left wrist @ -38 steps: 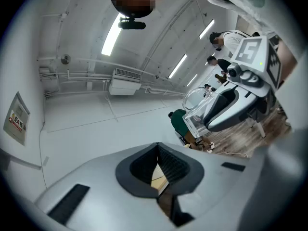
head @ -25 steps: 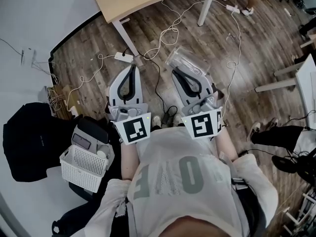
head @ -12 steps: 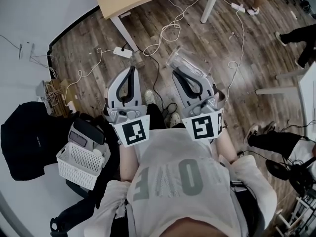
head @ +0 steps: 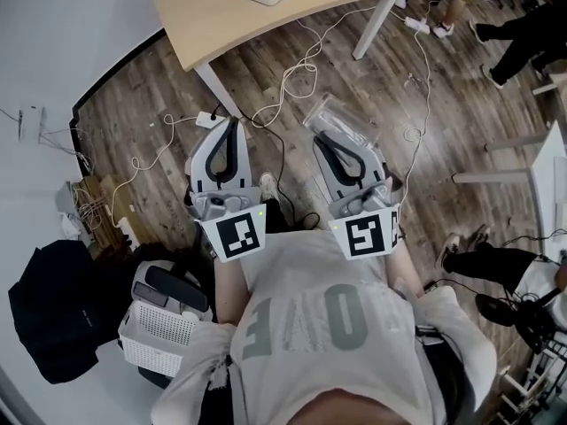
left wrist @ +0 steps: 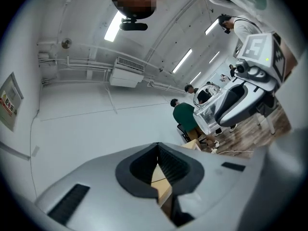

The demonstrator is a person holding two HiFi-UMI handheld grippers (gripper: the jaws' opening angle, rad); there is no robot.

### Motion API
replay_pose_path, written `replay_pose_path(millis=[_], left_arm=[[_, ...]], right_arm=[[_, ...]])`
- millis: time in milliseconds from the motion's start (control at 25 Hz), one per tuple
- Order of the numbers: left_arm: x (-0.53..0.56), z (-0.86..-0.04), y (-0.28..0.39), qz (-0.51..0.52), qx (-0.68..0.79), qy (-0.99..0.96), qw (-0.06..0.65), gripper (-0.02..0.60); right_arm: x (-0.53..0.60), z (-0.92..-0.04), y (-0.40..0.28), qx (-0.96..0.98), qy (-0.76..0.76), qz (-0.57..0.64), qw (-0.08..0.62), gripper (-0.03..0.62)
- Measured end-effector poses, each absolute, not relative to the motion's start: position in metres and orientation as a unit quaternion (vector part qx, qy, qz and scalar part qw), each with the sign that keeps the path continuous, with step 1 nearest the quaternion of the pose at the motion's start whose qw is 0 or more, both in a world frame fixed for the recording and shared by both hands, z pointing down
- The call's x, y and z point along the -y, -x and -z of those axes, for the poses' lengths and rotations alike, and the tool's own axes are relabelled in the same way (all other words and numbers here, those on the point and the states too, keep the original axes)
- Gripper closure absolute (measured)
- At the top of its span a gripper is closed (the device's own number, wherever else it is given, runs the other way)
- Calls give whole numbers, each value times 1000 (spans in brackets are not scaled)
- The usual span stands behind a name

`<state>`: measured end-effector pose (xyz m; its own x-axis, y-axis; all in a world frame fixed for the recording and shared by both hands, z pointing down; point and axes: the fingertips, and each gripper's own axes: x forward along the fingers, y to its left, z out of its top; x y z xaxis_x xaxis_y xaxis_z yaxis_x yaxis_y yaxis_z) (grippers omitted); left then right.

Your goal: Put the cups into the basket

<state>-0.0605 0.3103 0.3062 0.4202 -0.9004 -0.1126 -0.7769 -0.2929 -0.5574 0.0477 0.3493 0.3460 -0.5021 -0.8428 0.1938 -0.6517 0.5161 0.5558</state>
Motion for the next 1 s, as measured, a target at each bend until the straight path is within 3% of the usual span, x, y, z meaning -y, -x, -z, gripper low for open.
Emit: replay_pose_path(millis=[760, 1000], left_arm=[[-140, -302, 155, 100, -492, 821, 273, 574], [-110, -305, 151, 108, -495, 820, 267, 574]], right_arm=[[-186, -347, 54, 824, -468, 192, 256, 562], [-150, -342, 56, 827, -456, 210, 254, 562]])
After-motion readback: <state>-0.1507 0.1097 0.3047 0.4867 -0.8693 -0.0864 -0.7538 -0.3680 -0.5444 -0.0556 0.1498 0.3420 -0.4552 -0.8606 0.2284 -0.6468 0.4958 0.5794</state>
